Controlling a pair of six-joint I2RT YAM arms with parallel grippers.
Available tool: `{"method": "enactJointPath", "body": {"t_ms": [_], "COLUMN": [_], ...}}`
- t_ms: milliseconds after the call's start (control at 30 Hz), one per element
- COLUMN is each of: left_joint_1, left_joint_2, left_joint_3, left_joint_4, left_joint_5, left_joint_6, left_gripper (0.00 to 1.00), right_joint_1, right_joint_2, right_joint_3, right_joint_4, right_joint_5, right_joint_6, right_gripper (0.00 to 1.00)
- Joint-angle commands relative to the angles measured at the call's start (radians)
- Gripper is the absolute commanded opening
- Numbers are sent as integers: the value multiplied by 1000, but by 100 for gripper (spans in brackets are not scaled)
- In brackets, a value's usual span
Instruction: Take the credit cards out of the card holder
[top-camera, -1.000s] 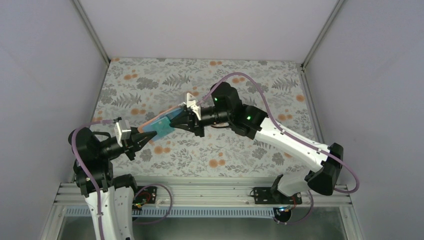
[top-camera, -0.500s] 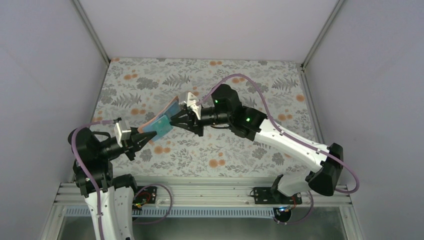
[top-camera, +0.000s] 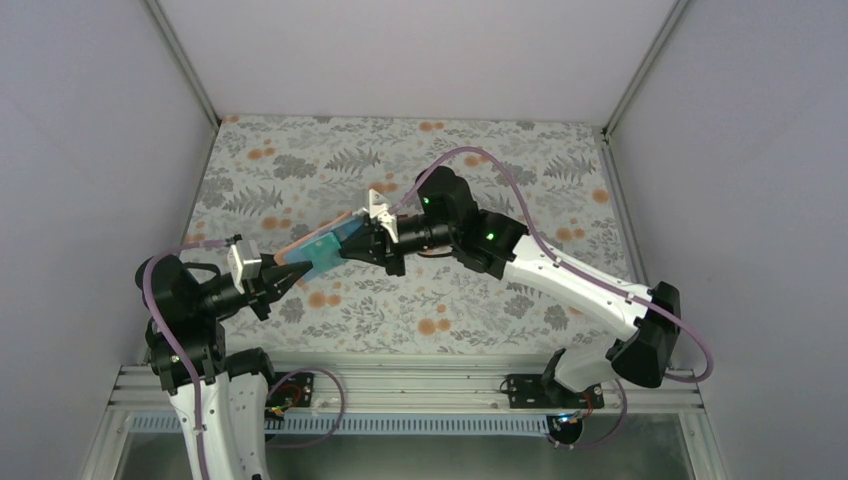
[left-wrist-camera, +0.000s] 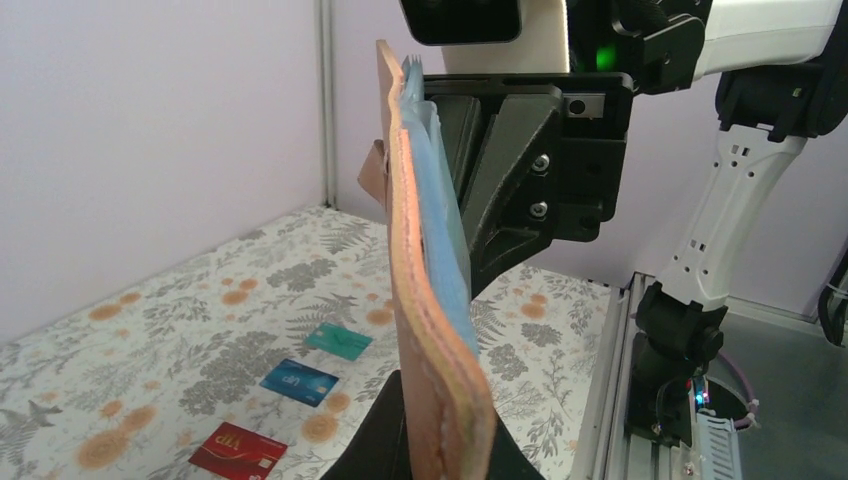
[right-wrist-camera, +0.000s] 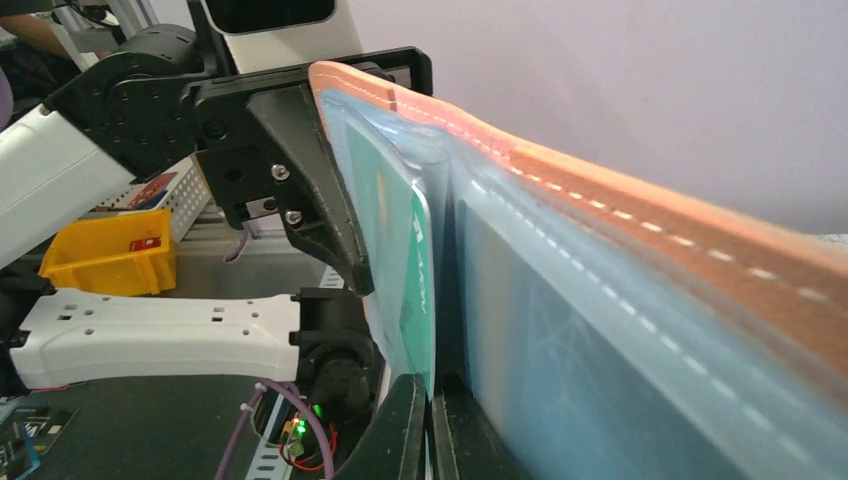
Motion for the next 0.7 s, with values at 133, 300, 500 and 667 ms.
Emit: {"method": "enactJointPath", "body": {"t_ms": [133, 300, 500, 667], "left_joint_1": [-4, -4, -4, -4], "left_joint_2": [-6, -7, -8, -10], "left_joint_3": [24, 17, 11, 1], "left_joint_4": [6, 22, 28, 34], "left_joint_5": [20, 14, 2, -94], "left_joint_6": [7, -7, -19, -48], "left_gripper": [8, 8, 5, 2], "right_joint_1": [-31, -58, -89, -150], "right_joint_2": [-48, -66, -91, -100], "right_joint_3": [17, 36, 39, 65], "right_joint_4": [-55, -147, -199, -280], "right_joint_5": [40, 93, 113, 203], "right_joint_6": [-35, -54, -65, -64], "right_gripper": [4, 4, 4, 4]}}
